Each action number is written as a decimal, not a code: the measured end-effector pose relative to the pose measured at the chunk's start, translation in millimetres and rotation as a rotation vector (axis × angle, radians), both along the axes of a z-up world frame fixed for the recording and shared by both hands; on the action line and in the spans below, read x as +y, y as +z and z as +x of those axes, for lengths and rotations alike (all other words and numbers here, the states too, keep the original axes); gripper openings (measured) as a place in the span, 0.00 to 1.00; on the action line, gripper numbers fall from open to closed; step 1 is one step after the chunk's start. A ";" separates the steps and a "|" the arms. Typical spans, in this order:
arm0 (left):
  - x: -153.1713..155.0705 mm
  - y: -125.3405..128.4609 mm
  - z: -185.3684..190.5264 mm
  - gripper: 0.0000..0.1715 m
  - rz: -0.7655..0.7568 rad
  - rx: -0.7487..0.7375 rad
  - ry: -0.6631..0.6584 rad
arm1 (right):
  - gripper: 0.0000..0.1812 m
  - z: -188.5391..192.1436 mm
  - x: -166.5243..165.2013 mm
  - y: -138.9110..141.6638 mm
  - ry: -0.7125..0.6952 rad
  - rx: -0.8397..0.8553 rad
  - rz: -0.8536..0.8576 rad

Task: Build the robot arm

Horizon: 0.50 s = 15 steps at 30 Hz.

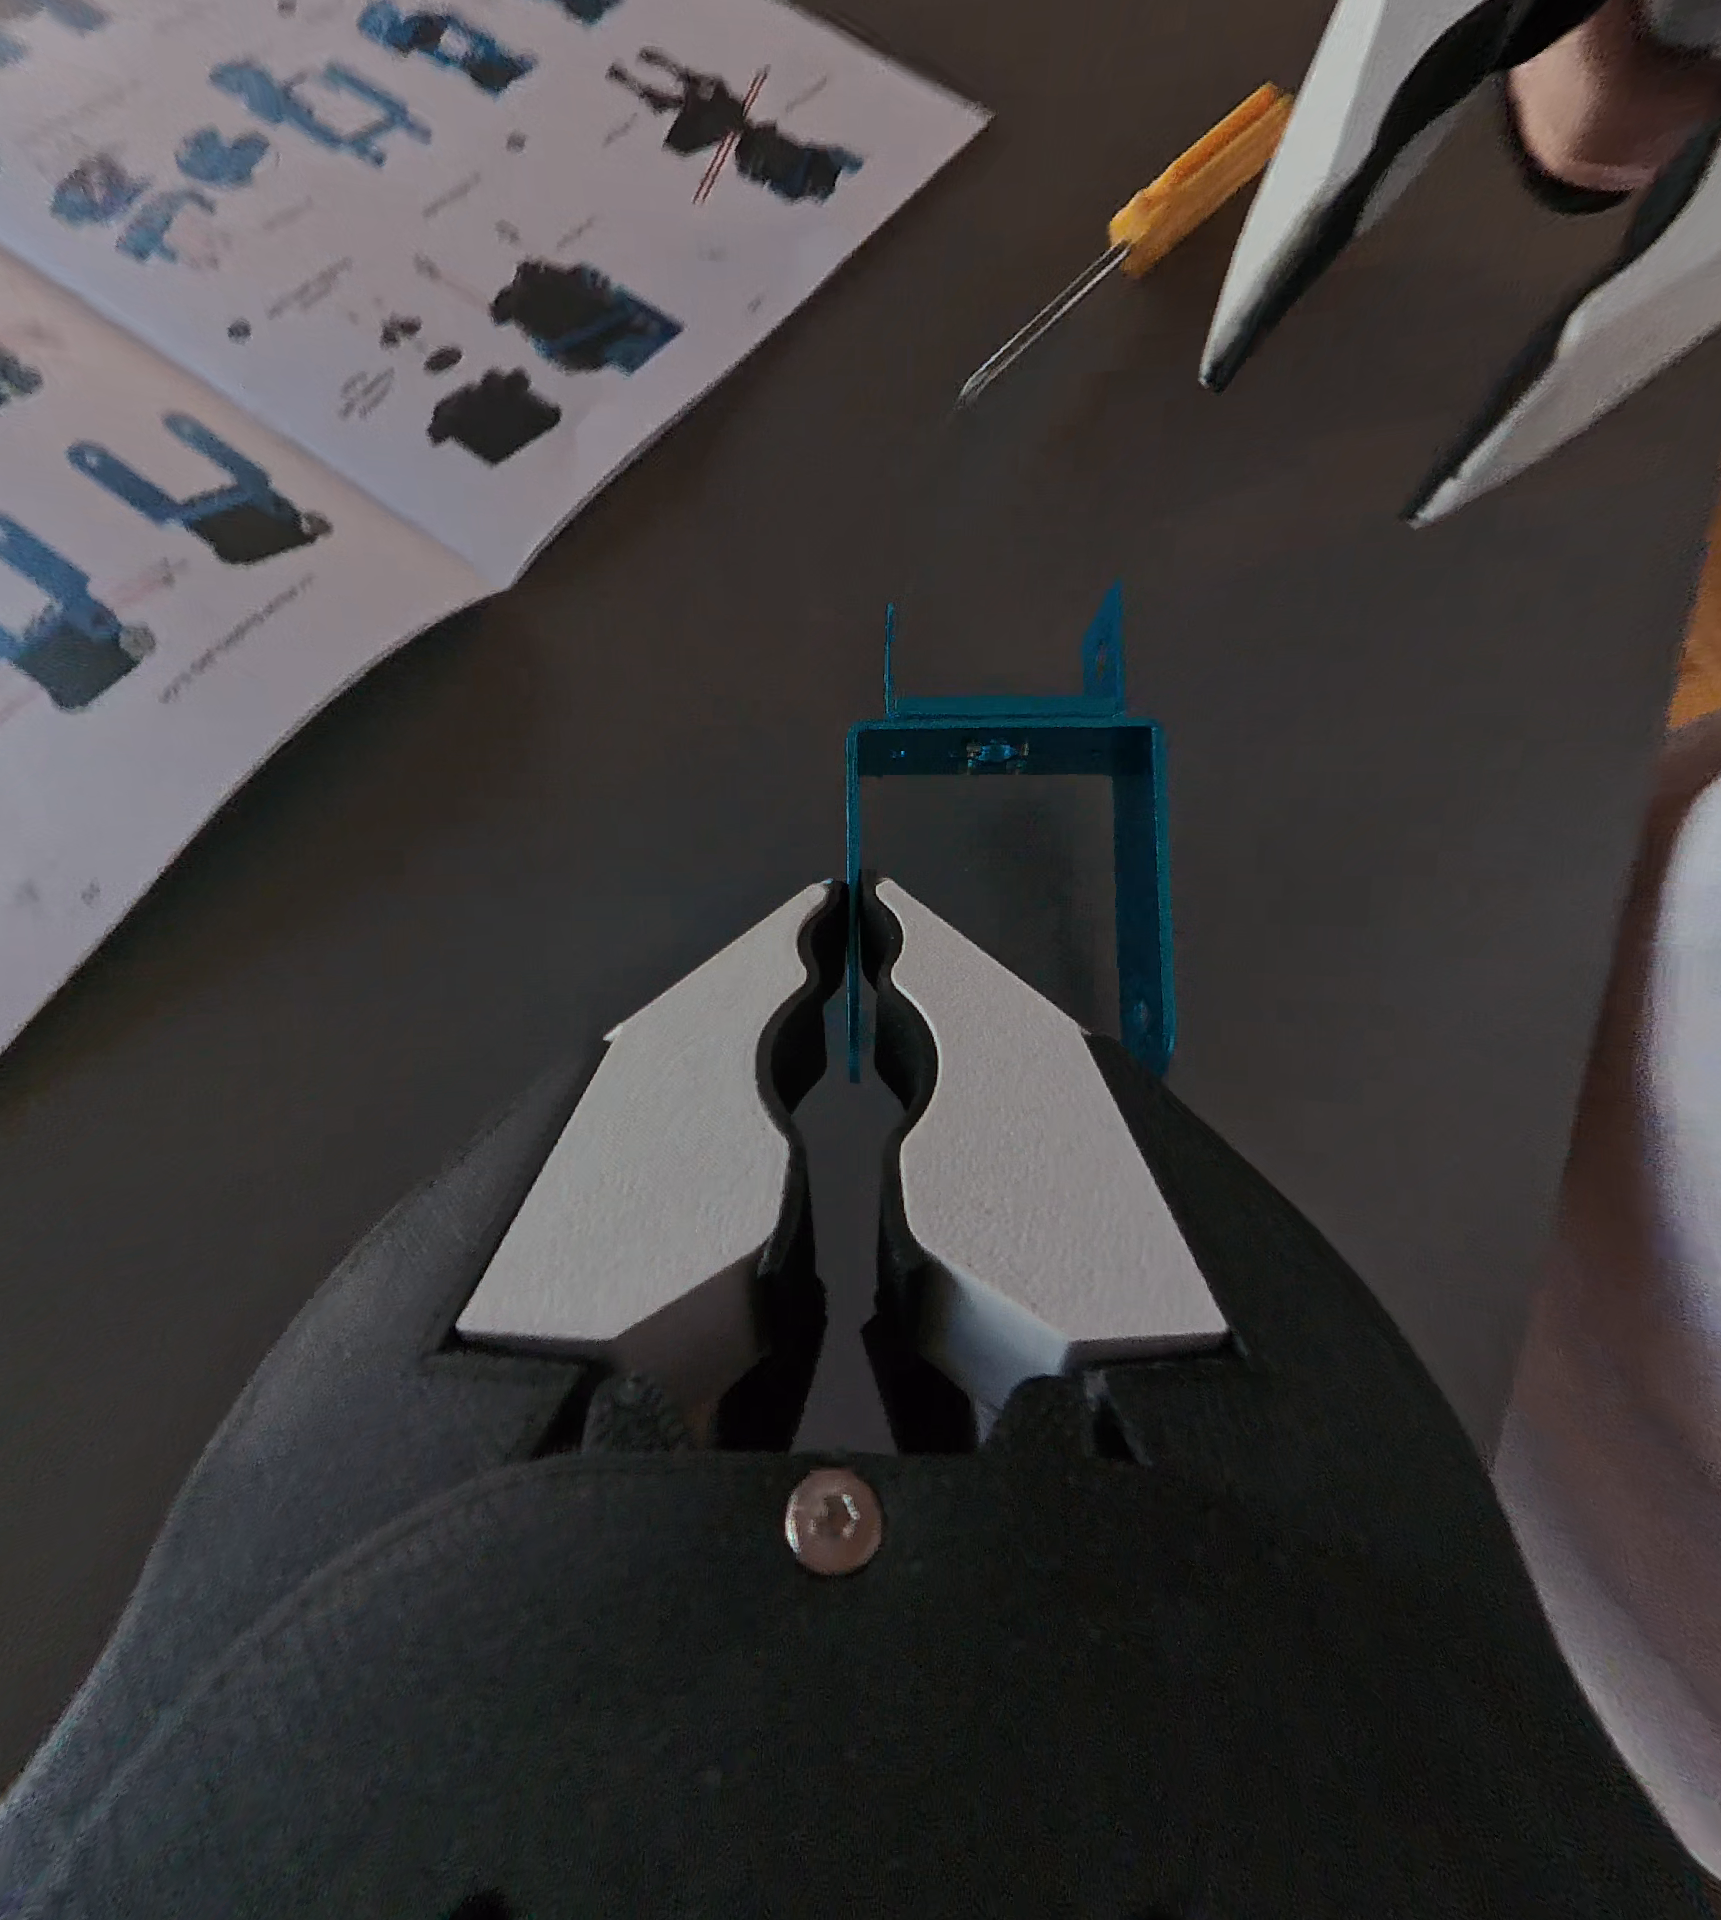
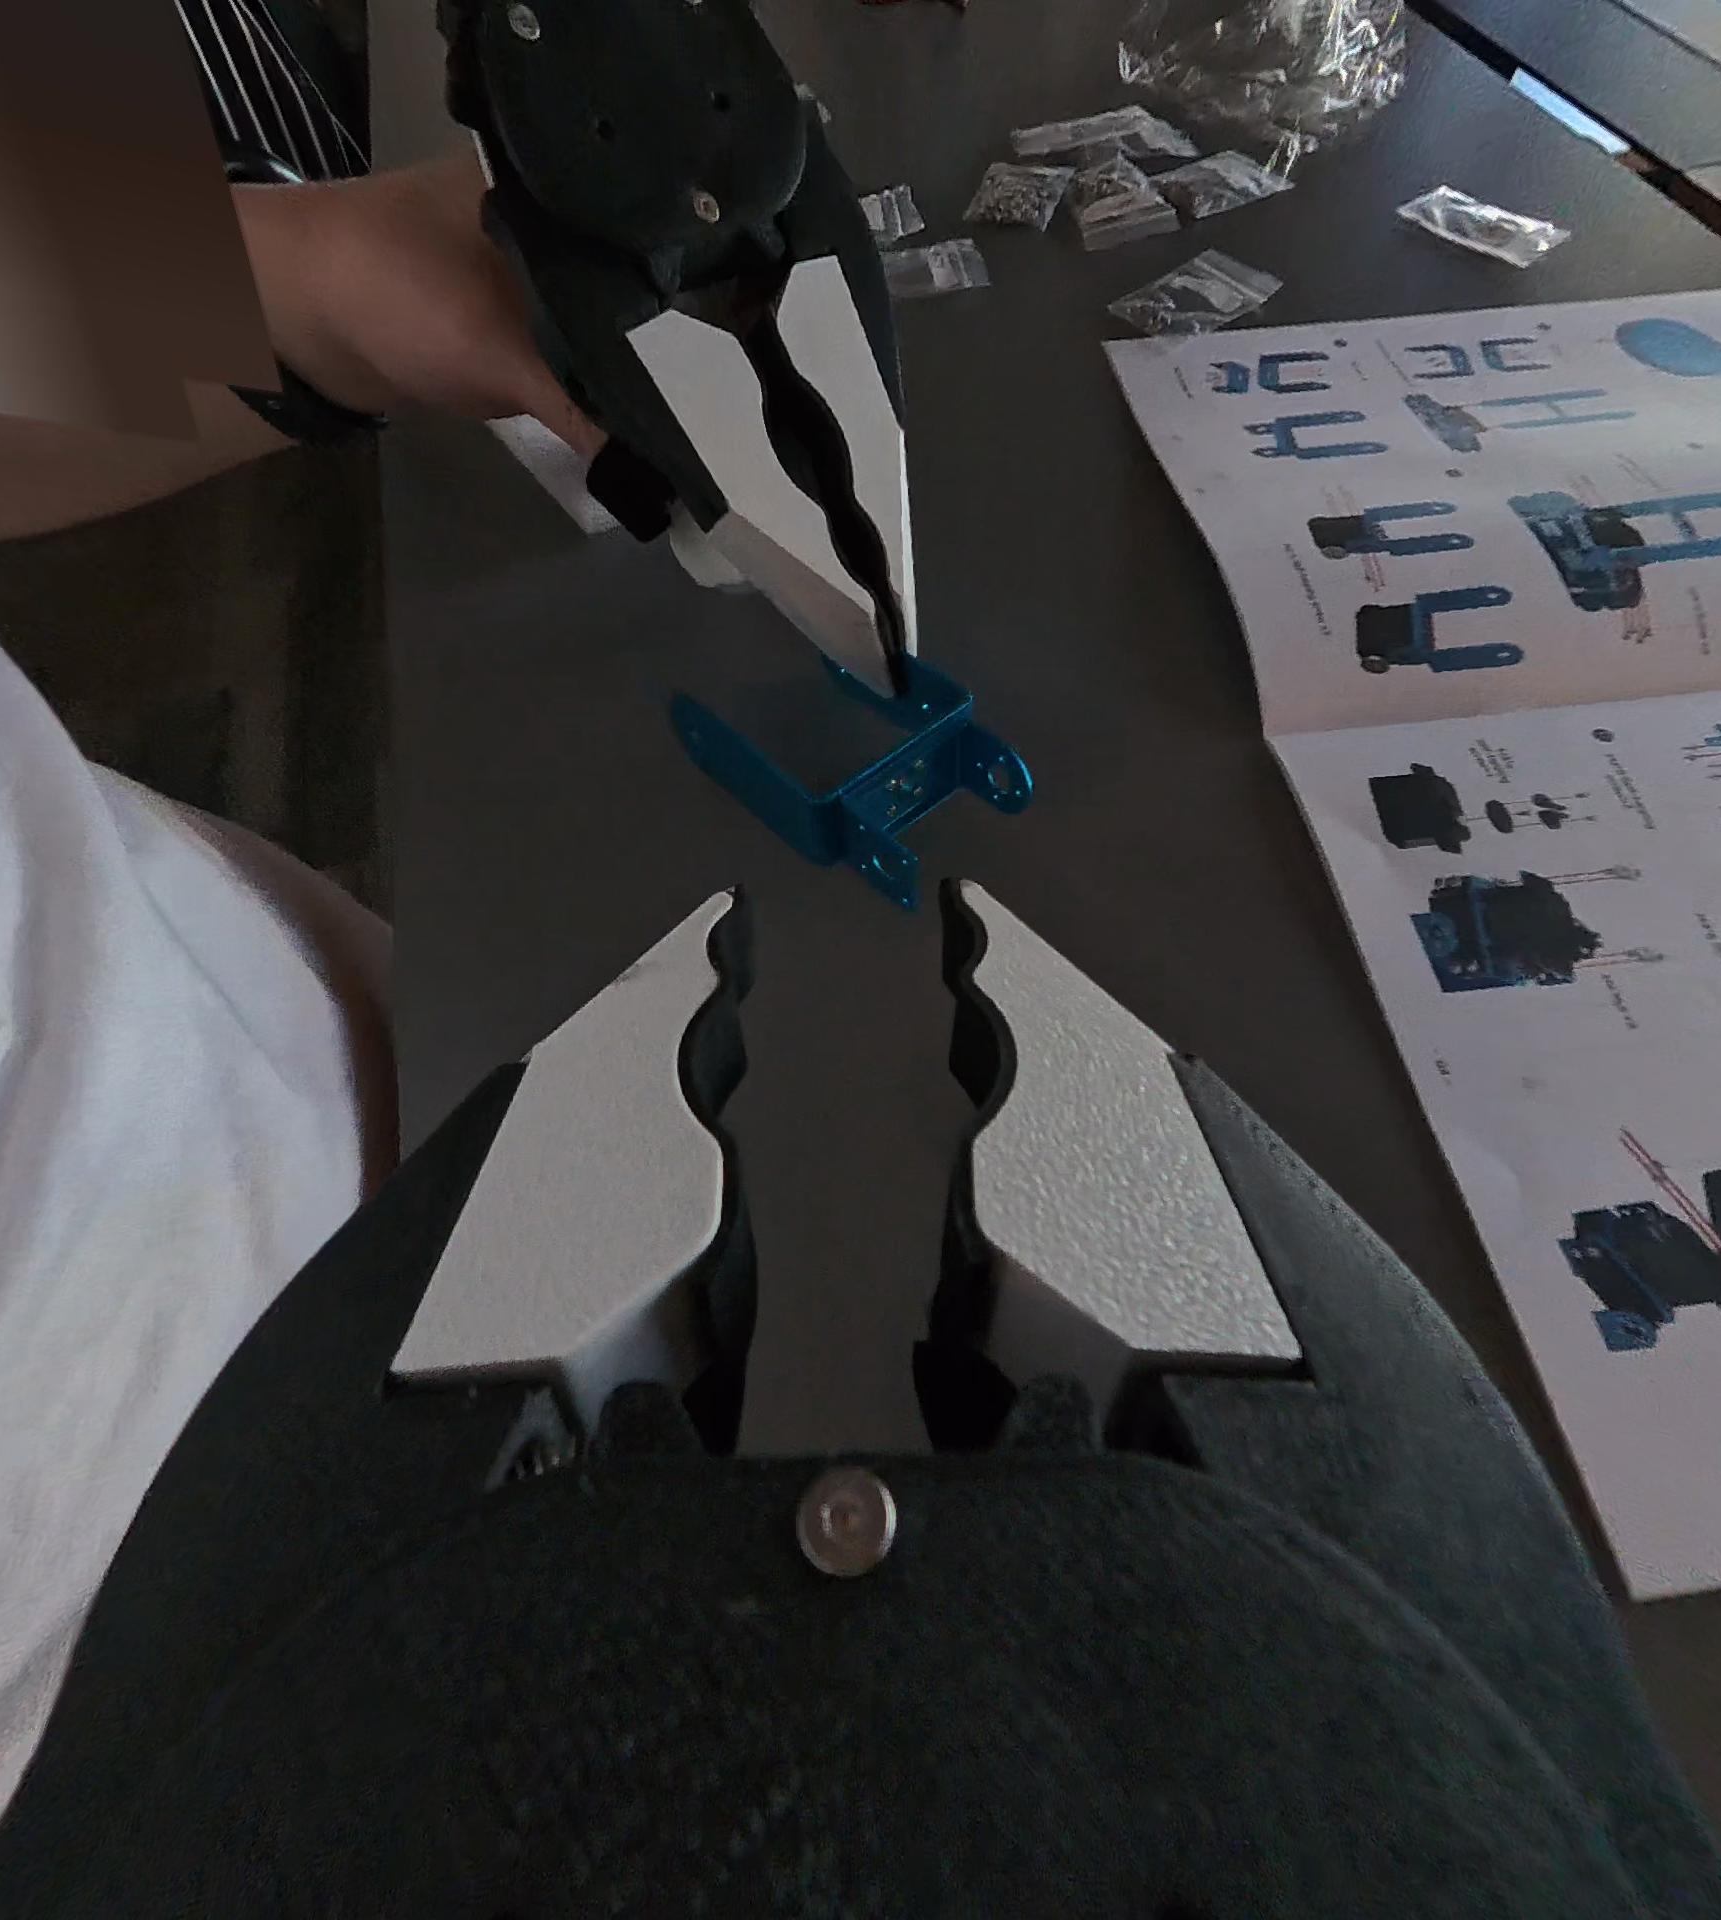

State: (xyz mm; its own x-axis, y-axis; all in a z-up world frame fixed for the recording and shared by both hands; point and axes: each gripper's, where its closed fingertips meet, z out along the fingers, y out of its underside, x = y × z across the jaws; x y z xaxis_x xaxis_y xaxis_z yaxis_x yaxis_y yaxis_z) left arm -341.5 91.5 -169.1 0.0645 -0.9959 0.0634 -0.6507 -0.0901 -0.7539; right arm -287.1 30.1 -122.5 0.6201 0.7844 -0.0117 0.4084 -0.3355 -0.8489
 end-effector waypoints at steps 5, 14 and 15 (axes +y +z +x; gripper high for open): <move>2.9 -3.1 -5.8 0.00 -0.022 0.045 0.073 | 0.19 -28.7 -2.6 -8.6 -0.055 0.048 -0.072; -1.7 -2.6 -8.0 0.01 -0.021 0.090 0.090 | 0.19 -45.2 -10.0 -37.2 -0.092 0.019 -0.203; -5.3 -1.8 -7.9 0.03 -0.035 0.086 0.080 | 0.19 -44.2 -9.4 -39.7 -0.102 0.013 -0.209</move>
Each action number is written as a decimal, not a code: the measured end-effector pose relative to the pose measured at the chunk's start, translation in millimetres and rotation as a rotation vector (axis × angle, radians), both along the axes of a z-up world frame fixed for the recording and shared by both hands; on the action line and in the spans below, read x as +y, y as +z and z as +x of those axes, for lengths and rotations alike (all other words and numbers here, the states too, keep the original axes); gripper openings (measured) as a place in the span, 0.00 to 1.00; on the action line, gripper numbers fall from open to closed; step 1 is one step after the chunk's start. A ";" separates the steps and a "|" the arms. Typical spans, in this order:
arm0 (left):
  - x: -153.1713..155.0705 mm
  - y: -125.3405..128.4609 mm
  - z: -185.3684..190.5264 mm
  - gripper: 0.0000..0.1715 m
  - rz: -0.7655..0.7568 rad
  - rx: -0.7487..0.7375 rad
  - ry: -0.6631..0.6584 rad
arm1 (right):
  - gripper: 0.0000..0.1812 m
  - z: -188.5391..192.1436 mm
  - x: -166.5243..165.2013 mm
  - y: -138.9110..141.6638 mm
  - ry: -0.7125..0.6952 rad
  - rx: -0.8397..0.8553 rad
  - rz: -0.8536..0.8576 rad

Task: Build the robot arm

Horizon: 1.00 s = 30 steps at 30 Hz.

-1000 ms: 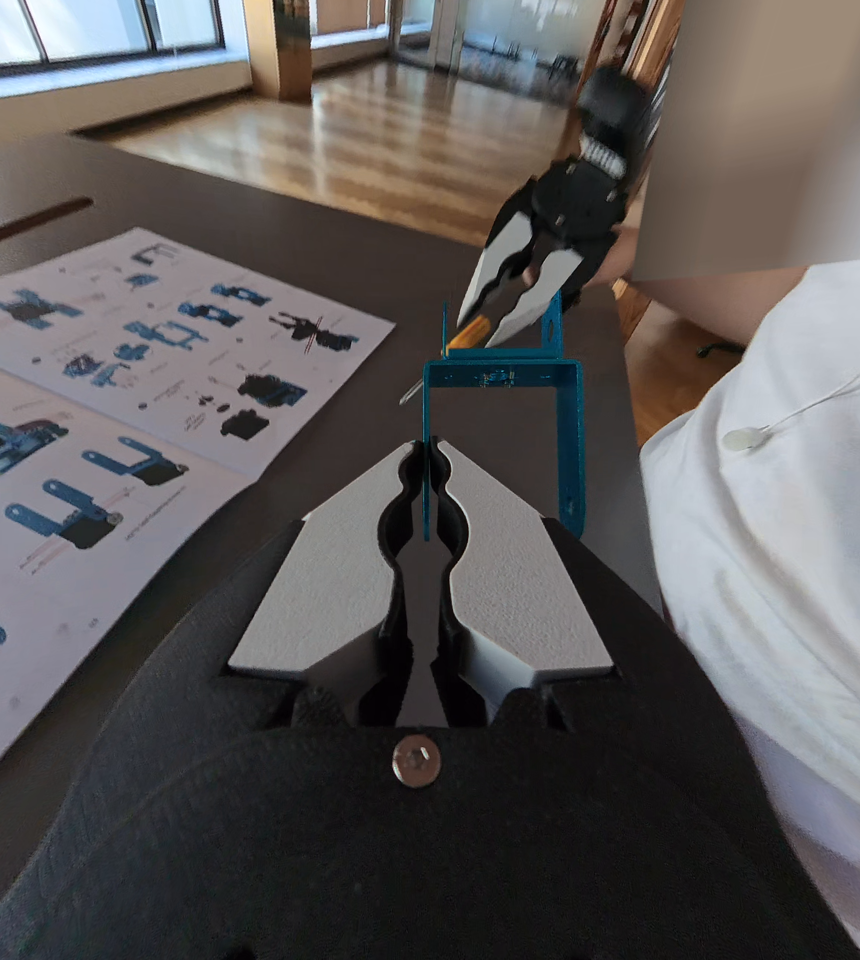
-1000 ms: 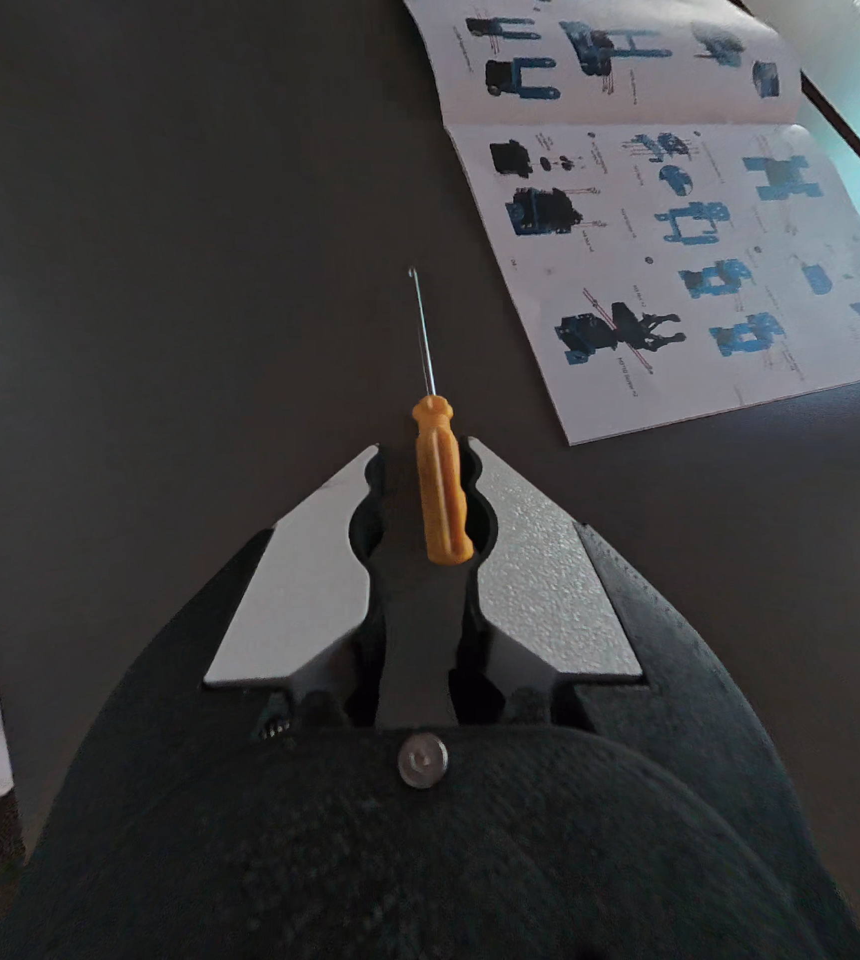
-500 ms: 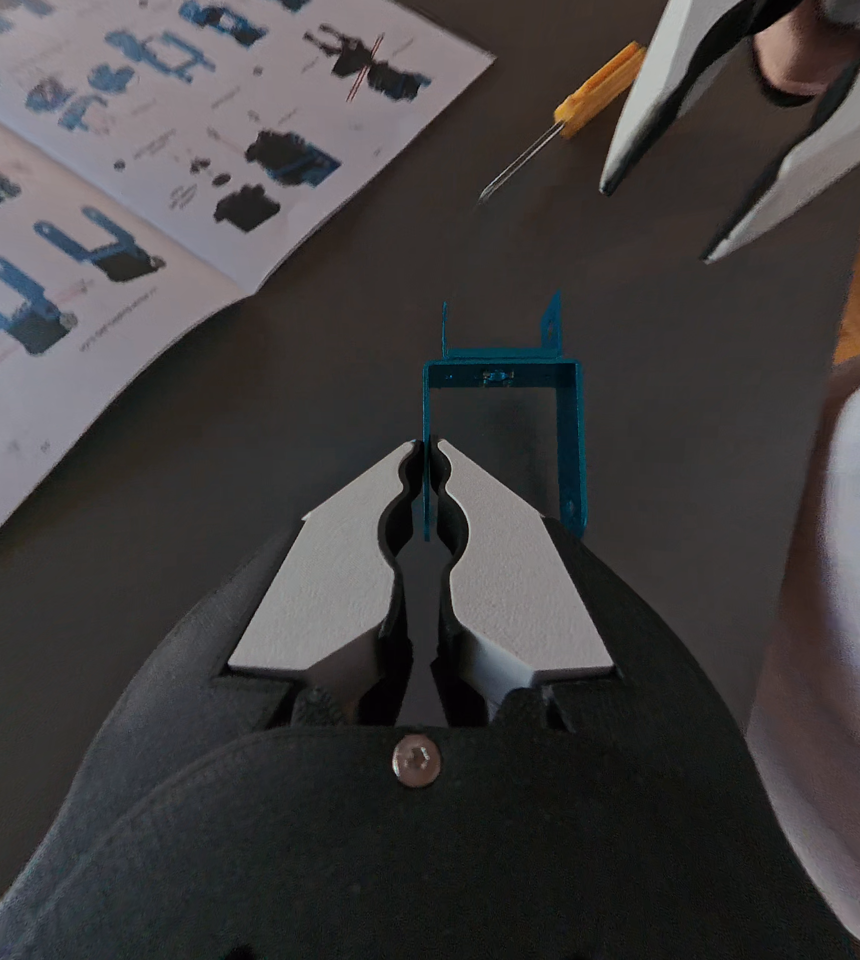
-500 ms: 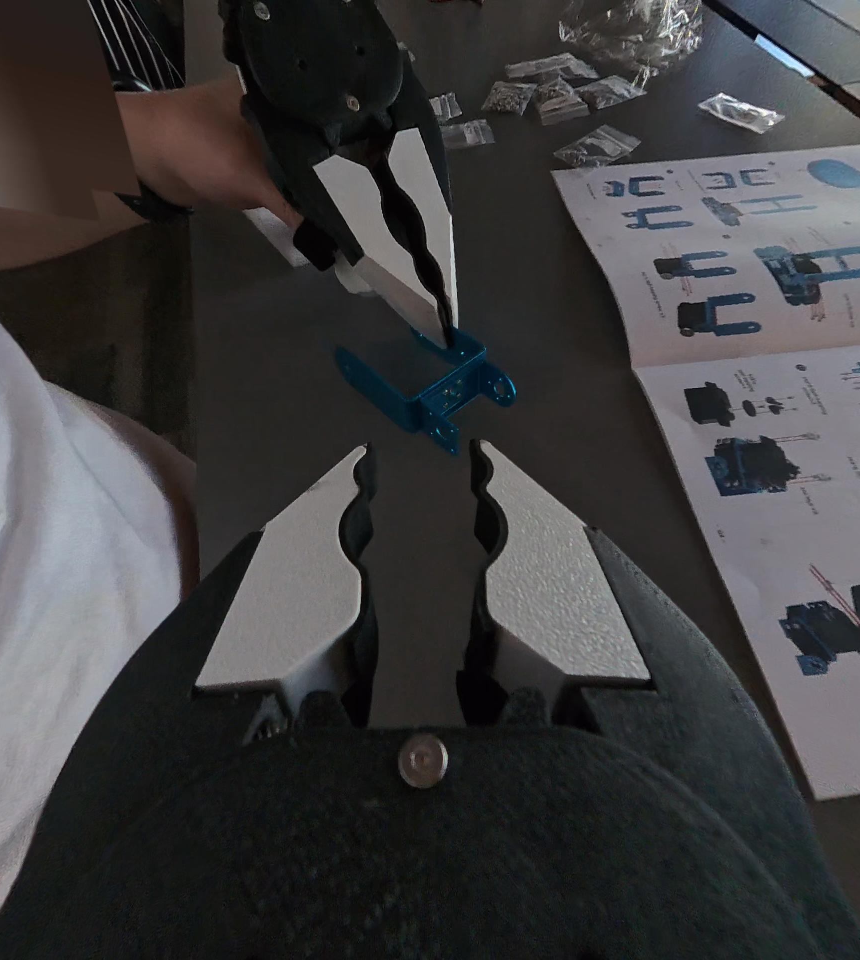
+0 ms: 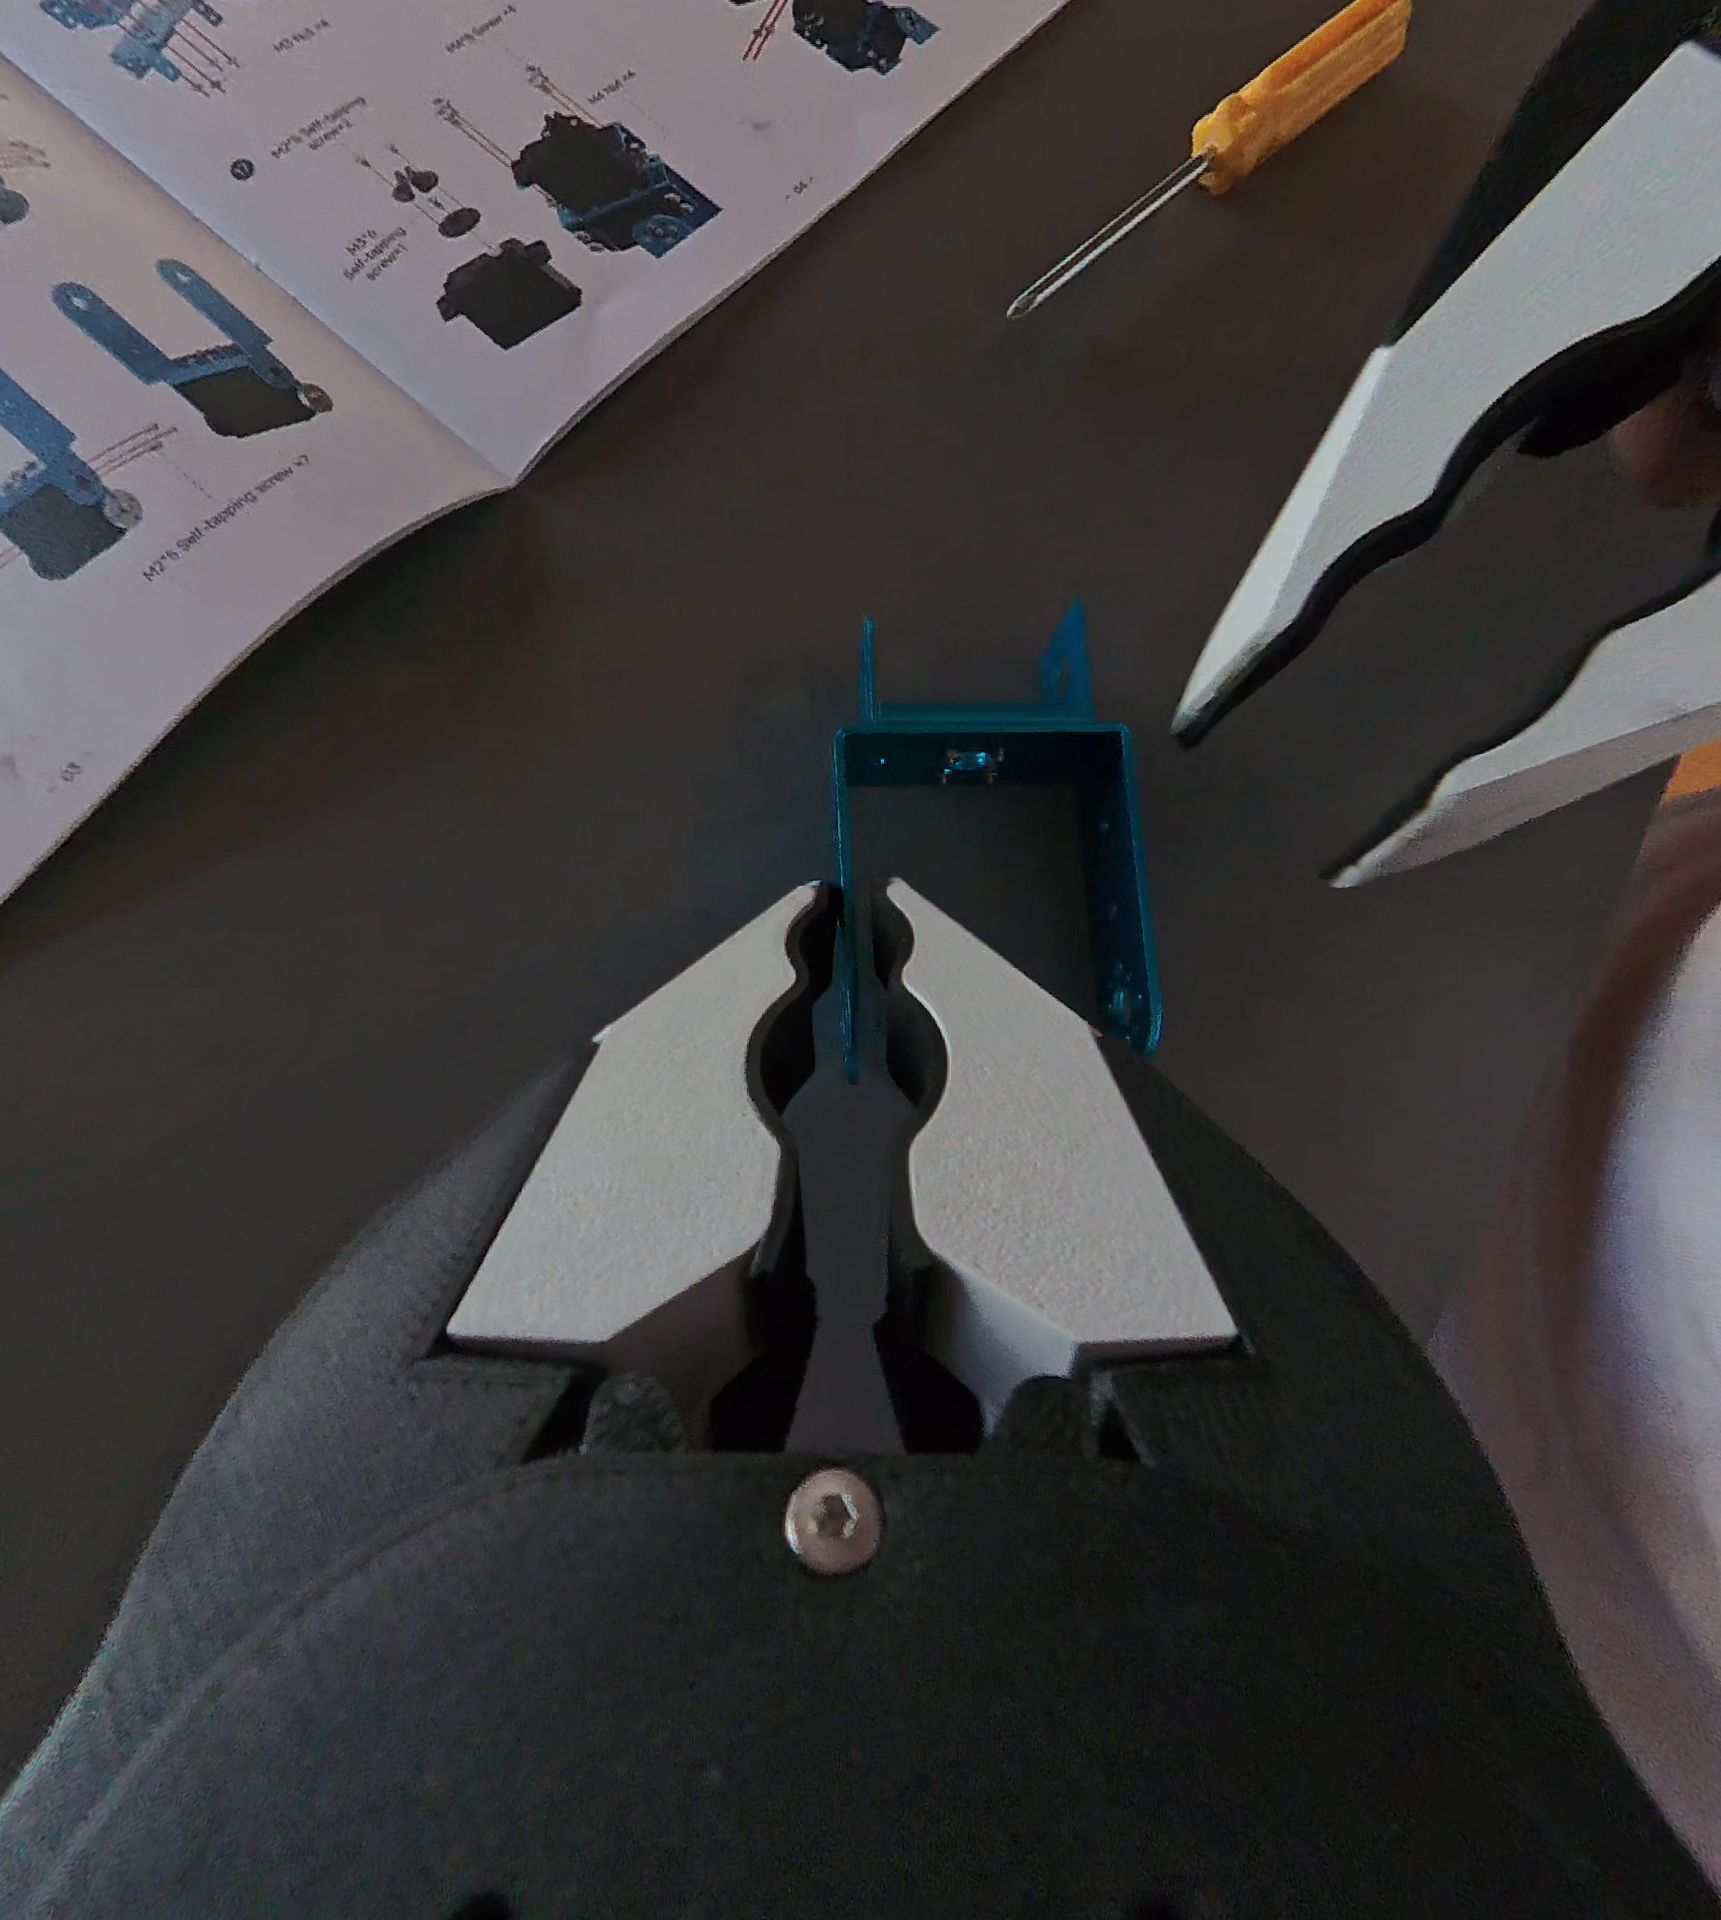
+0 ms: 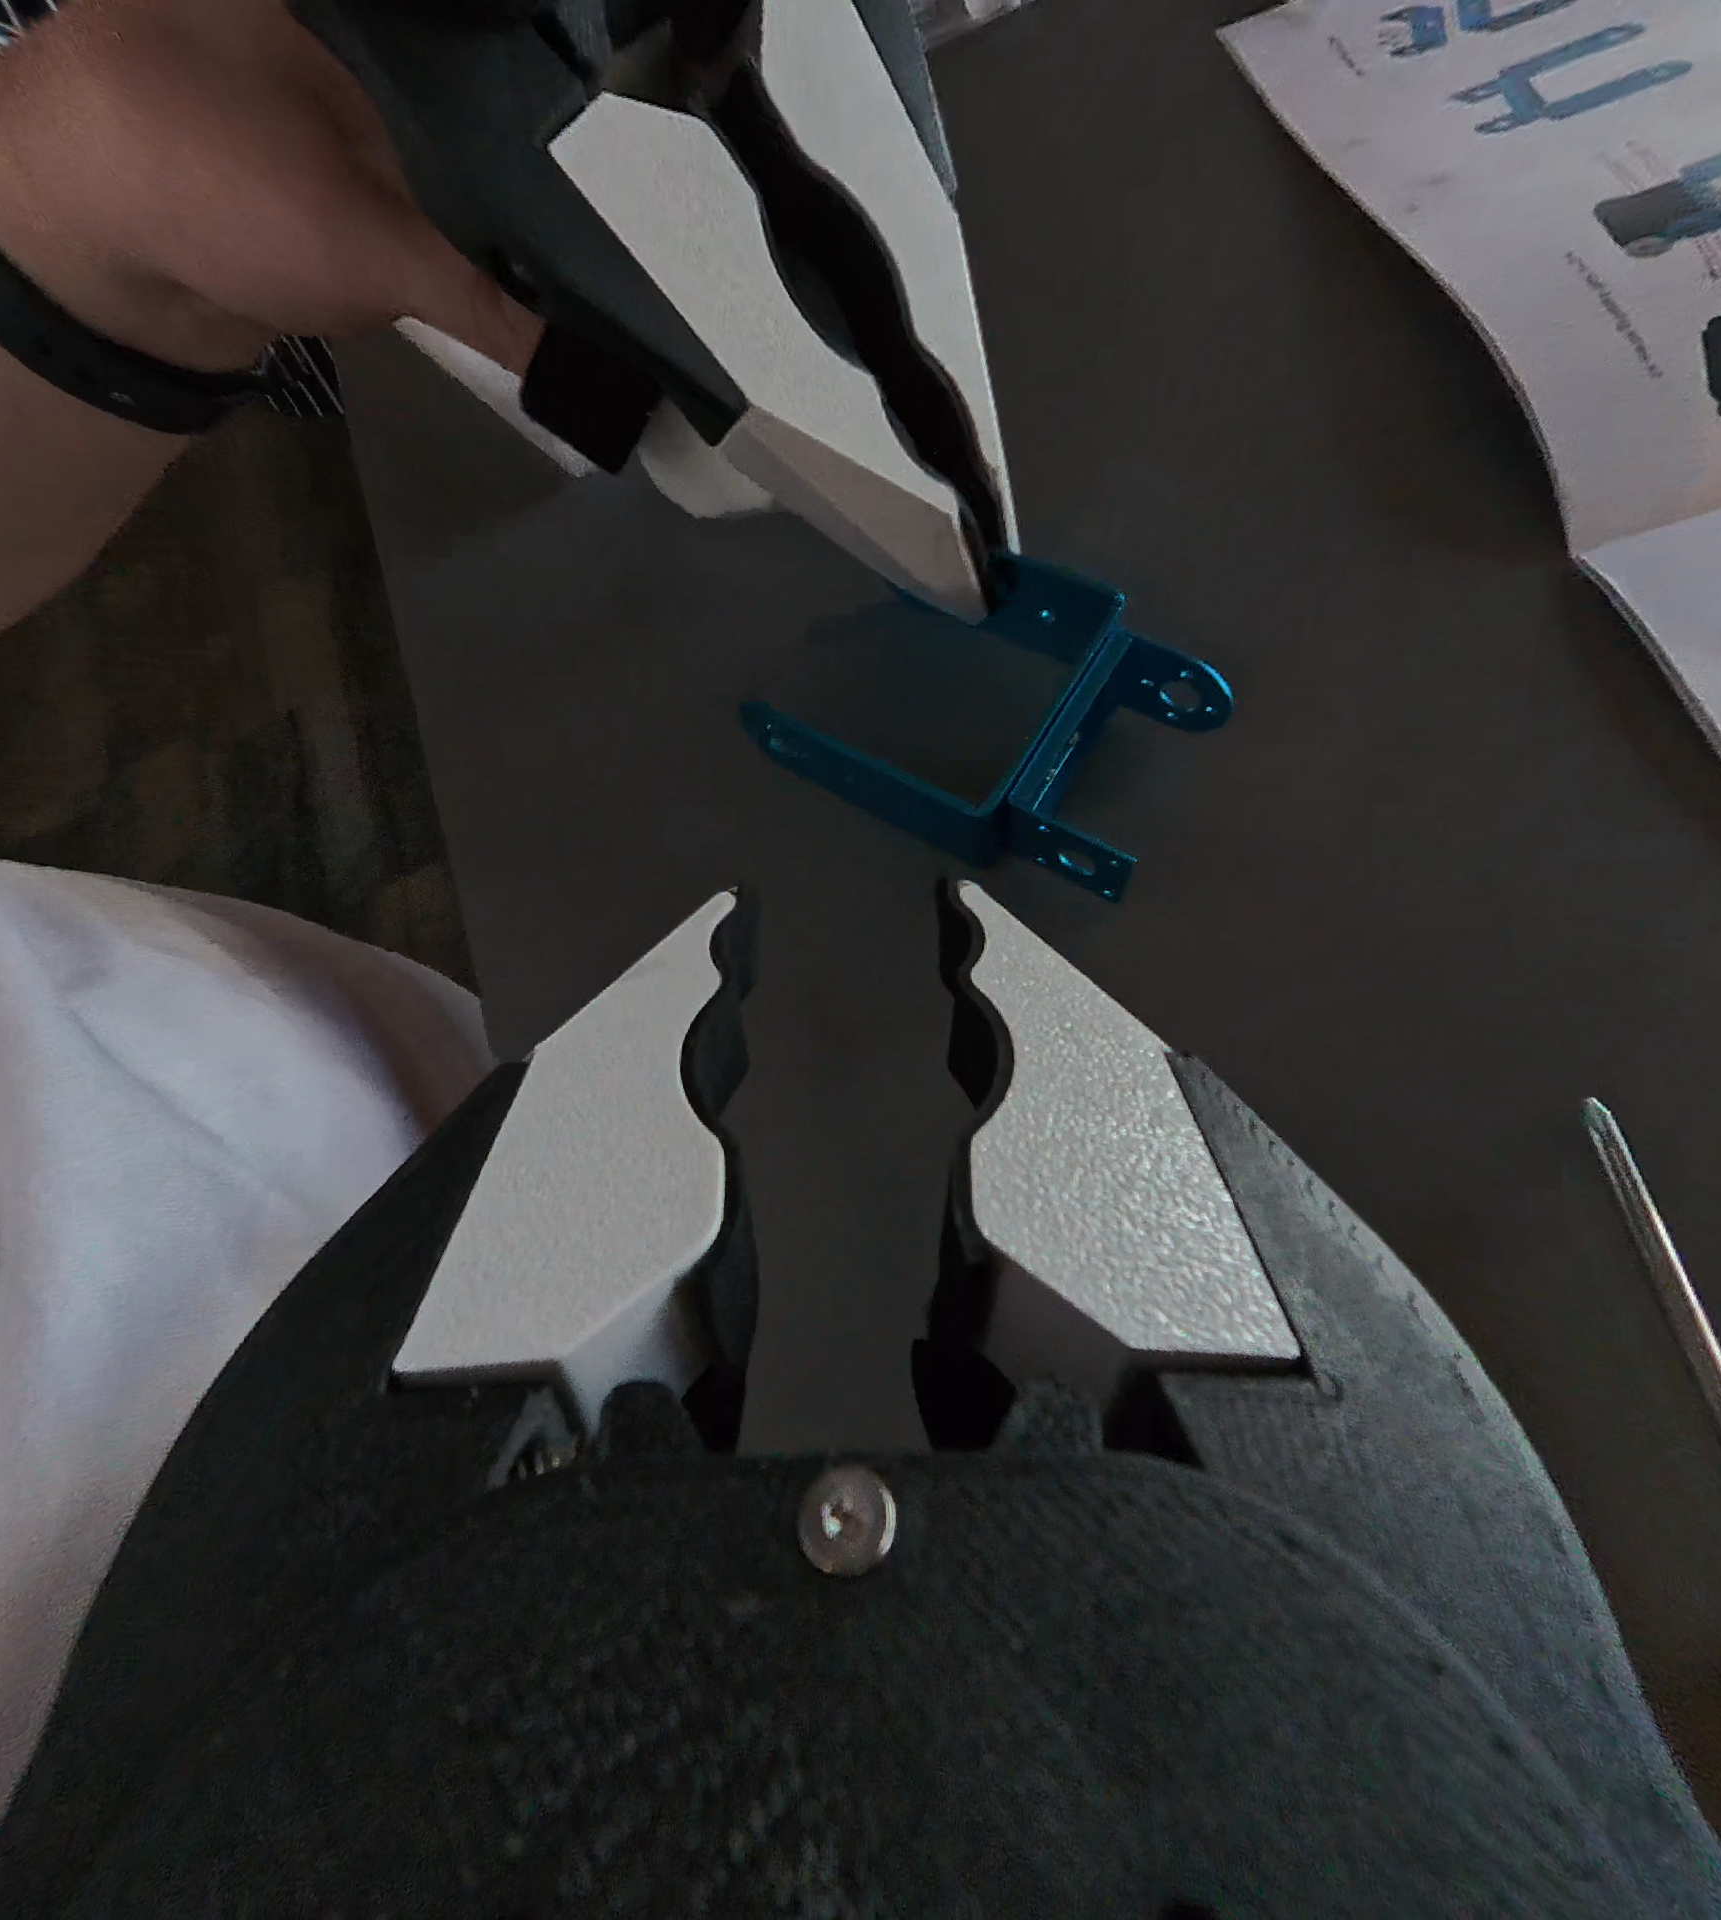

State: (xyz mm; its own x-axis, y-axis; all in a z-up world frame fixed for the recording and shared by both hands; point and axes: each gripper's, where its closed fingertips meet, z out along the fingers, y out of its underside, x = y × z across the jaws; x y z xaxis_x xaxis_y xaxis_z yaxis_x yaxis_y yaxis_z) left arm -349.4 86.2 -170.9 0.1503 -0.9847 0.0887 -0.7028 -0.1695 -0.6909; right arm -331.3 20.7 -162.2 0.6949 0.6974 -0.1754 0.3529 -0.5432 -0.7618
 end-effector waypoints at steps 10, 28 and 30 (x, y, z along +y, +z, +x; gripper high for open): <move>-23.6 -4.7 -18.2 0.09 -0.128 0.051 0.092 | 0.21 9.9 16.8 -0.2 0.064 -0.039 0.021; -89.3 -5.4 14.6 0.11 -0.276 -0.056 0.482 | 0.29 31.9 2.9 -11.3 -0.035 -0.021 0.044; -95.4 -4.8 26.6 0.12 -0.286 -0.078 0.487 | 0.27 45.4 6.8 -14.2 -0.028 -0.050 0.042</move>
